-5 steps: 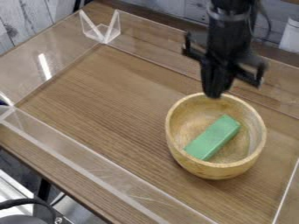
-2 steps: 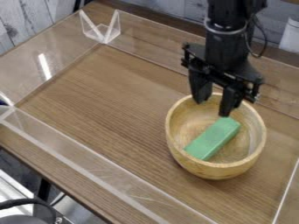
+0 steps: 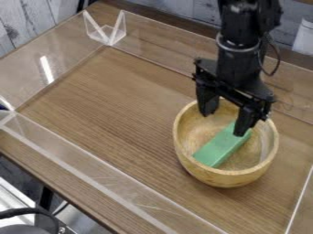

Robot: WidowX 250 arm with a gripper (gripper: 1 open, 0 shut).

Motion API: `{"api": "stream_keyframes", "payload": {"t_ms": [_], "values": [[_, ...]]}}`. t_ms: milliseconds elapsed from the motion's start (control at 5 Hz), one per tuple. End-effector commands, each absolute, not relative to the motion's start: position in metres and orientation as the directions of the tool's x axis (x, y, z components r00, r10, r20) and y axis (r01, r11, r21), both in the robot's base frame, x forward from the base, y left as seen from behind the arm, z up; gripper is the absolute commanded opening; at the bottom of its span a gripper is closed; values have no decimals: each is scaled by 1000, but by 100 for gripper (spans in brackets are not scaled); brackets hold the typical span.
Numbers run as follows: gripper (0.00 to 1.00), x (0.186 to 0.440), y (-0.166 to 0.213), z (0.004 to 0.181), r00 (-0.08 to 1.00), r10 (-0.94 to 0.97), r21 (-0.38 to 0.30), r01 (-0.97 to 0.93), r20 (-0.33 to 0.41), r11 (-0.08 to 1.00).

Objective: Remove the green block from inside the brown bowl and put it on the table

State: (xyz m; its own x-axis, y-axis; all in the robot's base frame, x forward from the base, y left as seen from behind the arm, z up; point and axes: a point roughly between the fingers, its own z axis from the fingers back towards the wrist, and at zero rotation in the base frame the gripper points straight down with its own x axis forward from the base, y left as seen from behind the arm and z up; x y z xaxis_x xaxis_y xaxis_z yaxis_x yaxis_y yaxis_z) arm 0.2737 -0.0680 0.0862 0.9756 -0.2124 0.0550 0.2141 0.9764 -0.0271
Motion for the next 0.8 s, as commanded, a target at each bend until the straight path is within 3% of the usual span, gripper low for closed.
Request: {"api": "stream_keyframes", "payload": {"t_ms": [0,600], "values": [[100,279,-72,85,971,-226,-22,229,81,973],[100,279,-76,49,968,-250,-9,251,33,968]]}}
